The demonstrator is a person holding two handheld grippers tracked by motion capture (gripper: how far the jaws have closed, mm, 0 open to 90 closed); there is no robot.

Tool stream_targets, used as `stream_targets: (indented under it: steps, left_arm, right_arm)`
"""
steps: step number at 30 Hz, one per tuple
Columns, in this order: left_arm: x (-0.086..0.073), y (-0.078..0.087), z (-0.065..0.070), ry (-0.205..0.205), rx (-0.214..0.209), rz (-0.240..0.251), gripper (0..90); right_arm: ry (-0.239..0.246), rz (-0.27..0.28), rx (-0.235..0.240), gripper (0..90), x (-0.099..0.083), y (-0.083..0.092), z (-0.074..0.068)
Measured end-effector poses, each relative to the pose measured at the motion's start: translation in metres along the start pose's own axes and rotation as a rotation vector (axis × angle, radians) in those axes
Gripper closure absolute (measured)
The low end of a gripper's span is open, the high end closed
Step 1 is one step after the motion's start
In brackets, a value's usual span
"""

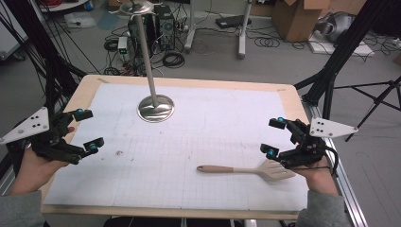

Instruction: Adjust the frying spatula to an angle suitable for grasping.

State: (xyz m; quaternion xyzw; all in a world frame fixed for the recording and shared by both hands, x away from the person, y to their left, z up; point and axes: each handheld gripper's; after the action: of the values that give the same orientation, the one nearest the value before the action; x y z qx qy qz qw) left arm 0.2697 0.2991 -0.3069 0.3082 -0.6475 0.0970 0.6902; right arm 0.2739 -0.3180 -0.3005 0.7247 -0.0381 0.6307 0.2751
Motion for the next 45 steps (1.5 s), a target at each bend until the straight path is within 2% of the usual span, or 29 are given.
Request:
stream_targets:
  steps: [5, 6, 9, 10, 13, 14, 18, 19, 22, 24, 25, 26, 28, 29, 35, 36, 40, 45]
  left_arm:
    - [-0.002, 0.004, 0.000, 0.004, 0.011, -0.003, 3.2]
    - [-0.002, 0.006, 0.000, 0.011, 0.014, 0.004, 3.2]
    - [-0.002, 0.007, 0.000, 0.010, 0.013, 0.005, 3.2]
    - [-0.003, 0.006, 0.000, 0.012, 0.011, 0.002, 3.2]
    - [-0.004, 0.003, -0.001, 0.014, 0.008, -0.006, 3.2]
    - [-0.005, 0.001, -0.002, 0.016, 0.007, -0.014, 3.2]
    - [-0.011, -0.005, -0.006, 0.021, 0.004, -0.033, 3.2]
    - [-0.012, -0.006, -0.006, 0.024, 0.006, -0.039, 3.2]
    - [-0.012, -0.007, -0.006, 0.023, -0.003, -0.039, 3.2]
    - [-0.011, -0.008, -0.005, 0.025, -0.008, -0.030, 3.2]
    - [-0.011, -0.008, -0.005, 0.025, -0.008, -0.030, 3.2]
    - [-0.011, -0.009, -0.005, 0.020, -0.015, -0.032, 3.2]
    - [-0.011, -0.009, -0.005, 0.018, -0.018, -0.033, 3.2]
    - [-0.011, -0.010, -0.004, 0.017, -0.017, -0.035, 3.2]
    - [-0.011, -0.013, -0.004, 0.018, -0.022, -0.044, 3.2]
    - [-0.012, -0.013, -0.004, 0.020, -0.023, -0.043, 3.2]
    - [-0.013, -0.013, -0.005, 0.020, -0.018, -0.049, 3.2]
    - [-0.015, -0.013, -0.006, 0.026, -0.017, -0.054, 3.2]
  right_arm:
    - [-0.012, 0.001, 0.022, 9.8, 0.000, -0.004, 0.002]
    - [-0.013, 0.000, 0.039, 9.8, 0.000, -0.007, 0.003]
    - [-0.012, -0.017, 0.047, 10.2, 0.000, -0.009, 0.003]
    - [-0.003, -0.034, 0.068, 16.2, -0.002, -0.012, 0.005]
    - [-0.016, -0.039, 0.093, 16.9, -0.004, -0.014, 0.005]
    - [-0.042, -0.040, 0.110, 24.4, -0.007, -0.016, 0.007]
    - [-0.056, -0.028, 0.124, 30.8, -0.010, -0.018, 0.008]
    - [-0.058, -0.027, 0.131, 40.0, -0.012, -0.018, 0.008]
    - [-0.045, -0.035, 0.136, 46.8, -0.013, -0.019, 0.007]
    - [-0.010, -0.058, 0.125, 58.0, -0.015, -0.020, 0.004]
    - [-0.010, -0.058, 0.125, 58.0, -0.015, -0.020, 0.004]
    - [0.012, -0.076, 0.122, 66.5, -0.018, -0.021, 0.002]
    - [0.014, -0.082, 0.123, 69.2, -0.018, -0.022, 0.001]
    - [0.026, -0.086, 0.120, 75.9, -0.021, -0.024, 0.001]
    - [0.017, -0.092, 0.136, 85.9, -0.028, -0.028, 0.004]
    - [0.006, -0.100, 0.155, 89.7, -0.032, -0.031, 0.004]
    - [-0.008, -0.118, 0.188, 89.7, -0.036, -0.036, 0.005]
    - [0.006, -0.139, 0.190, 89.7, -0.040, -0.043, 0.005]
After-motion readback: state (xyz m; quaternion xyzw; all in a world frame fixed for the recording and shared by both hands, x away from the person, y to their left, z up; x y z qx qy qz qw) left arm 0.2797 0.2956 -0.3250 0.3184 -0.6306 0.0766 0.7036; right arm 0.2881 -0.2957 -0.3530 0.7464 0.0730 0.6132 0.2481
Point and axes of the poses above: each handheld gripper's, and its own axes: y roughly backward along the jaws, x roughly out of its top, z roughly to its right, and after that the axes turned 12 degrees about -z, right-handed
